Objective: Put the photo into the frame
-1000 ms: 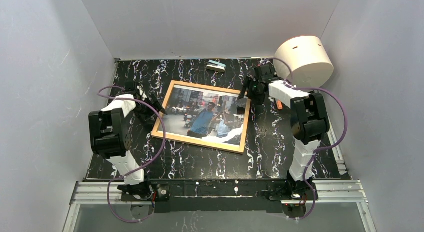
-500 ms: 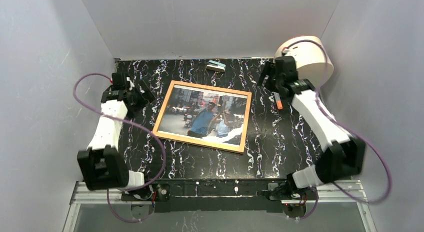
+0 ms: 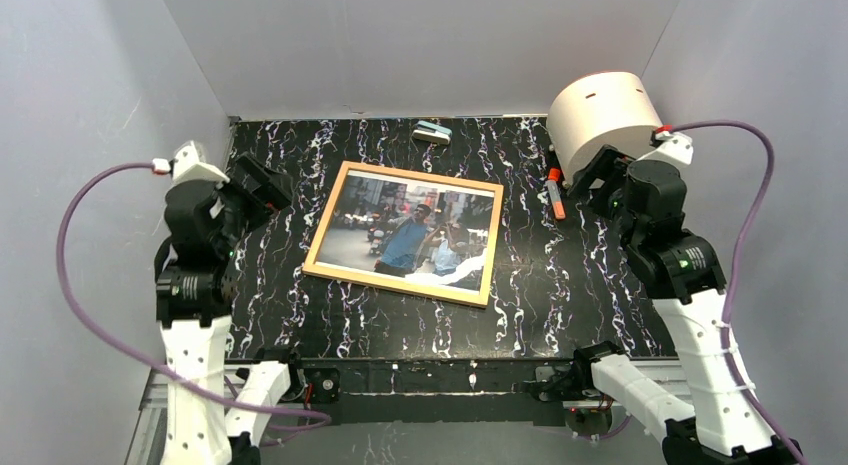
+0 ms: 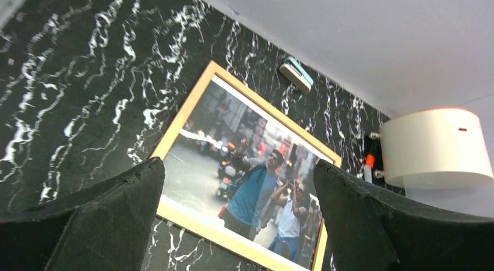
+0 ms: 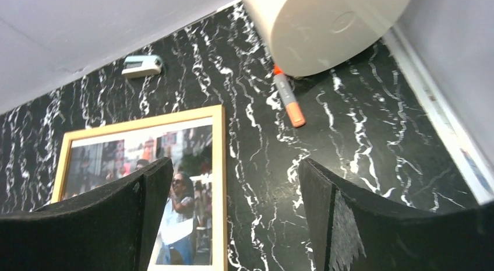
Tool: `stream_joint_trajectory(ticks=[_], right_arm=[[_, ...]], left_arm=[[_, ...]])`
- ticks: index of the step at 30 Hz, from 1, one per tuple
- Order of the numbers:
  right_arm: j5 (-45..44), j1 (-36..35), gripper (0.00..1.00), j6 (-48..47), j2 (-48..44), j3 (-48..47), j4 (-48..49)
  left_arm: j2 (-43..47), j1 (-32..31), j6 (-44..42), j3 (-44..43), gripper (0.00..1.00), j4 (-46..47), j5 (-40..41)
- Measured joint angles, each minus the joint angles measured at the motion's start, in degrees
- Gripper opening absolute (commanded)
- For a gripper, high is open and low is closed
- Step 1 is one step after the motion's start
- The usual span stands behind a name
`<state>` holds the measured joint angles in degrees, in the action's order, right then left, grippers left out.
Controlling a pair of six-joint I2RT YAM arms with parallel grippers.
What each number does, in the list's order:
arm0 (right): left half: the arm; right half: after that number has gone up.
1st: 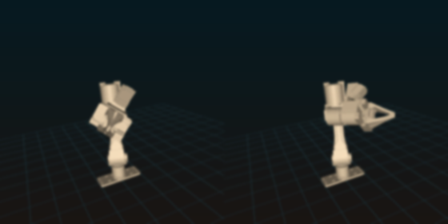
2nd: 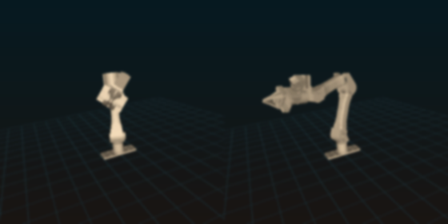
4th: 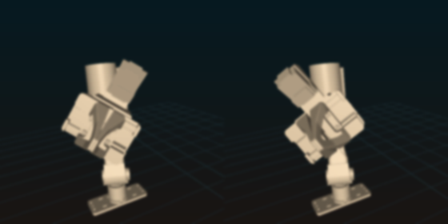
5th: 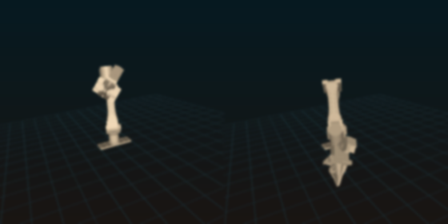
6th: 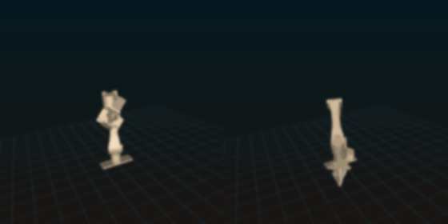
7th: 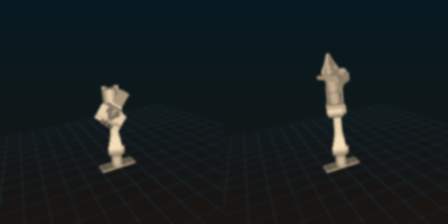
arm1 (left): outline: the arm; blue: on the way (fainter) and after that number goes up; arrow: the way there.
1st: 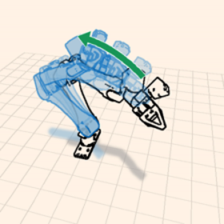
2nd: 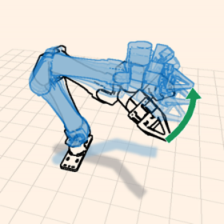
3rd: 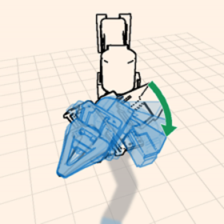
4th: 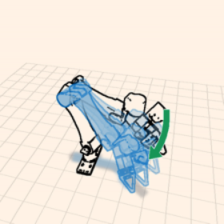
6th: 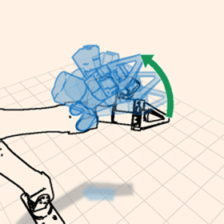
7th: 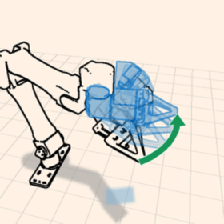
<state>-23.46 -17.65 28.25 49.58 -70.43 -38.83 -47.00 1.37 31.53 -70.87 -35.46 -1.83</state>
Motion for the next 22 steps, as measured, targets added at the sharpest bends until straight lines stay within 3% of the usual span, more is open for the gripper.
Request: stream_joint_trajectory(ticks=[5,12,22], right_arm=[[-6.6,0.0,0.98,-0.3,-1.6,-4.1,-1.8],[-12.9,0.0,0.99,-0.6,-3.5,-7.3,-2.9],[-15.4,0.0,0.99,-1.7,-5.2,-8.3,-3.8]], left_arm=[[7.0,0.0,-1.6,-3.5,0.98,-3.2,4.9],[10.1,0.0,-2.8,-14.1,0.98,-8.1,8.0],[9.2,0.0,-3.8,-18.9,0.98,-17.2,11.6]])
